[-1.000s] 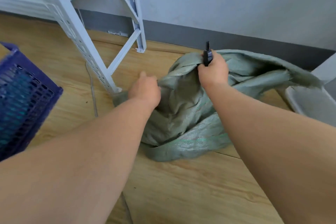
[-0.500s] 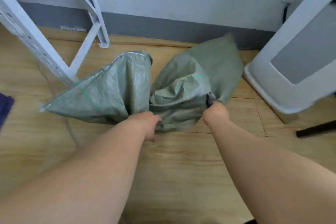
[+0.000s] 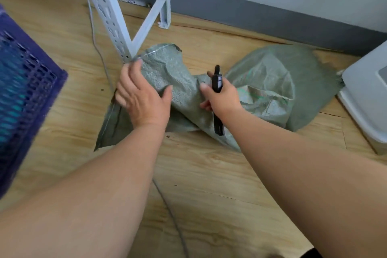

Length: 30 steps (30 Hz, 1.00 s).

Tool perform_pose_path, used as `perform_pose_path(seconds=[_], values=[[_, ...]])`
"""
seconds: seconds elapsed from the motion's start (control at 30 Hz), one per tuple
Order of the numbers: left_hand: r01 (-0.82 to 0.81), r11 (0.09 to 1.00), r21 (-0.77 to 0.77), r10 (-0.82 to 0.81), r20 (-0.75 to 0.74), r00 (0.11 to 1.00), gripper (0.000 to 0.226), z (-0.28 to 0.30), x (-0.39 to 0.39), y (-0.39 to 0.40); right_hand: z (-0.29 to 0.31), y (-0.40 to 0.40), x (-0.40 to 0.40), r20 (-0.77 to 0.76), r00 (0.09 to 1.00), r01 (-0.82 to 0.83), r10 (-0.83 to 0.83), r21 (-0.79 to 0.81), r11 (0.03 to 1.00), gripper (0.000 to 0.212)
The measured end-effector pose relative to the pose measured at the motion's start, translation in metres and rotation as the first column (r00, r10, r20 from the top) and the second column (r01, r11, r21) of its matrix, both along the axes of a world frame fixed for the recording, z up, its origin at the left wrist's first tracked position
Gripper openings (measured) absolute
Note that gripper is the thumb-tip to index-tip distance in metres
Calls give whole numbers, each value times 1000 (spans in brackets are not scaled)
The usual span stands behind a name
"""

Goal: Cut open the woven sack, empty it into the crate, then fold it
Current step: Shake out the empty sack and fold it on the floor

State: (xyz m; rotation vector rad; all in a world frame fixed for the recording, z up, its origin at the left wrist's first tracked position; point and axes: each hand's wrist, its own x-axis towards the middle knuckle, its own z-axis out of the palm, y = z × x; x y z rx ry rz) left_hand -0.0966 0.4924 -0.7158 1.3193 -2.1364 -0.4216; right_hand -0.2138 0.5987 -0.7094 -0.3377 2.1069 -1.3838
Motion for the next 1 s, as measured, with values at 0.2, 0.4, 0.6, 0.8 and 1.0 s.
perform_pose_path(seconds=[0.2, 0.4, 0.6, 0.8, 1.0], values=[[90, 973, 214, -108, 72, 992, 102, -1, 17, -13, -6, 6, 12, 139, 966, -254, 217, 389, 885, 14], [133, 991, 4, -132, 162, 978, 87, 23, 16, -32, -11, 4, 7, 26, 996, 76, -85, 240, 968, 18], [-37, 229, 973, -966, 232, 114, 56, 16, 45, -5, 13, -13, -2, 126, 992, -19, -25, 332, 943, 20], [-9, 643, 766, -520, 444, 730, 31, -6, 66, -44, -1, -24, 34, -15, 897, -375, 442, 504, 778, 35], [-134, 524, 841, -414, 390, 823, 90, -25, 96, -40, -9, -38, 73, 79, 846, -447, 528, 645, 620, 56]])
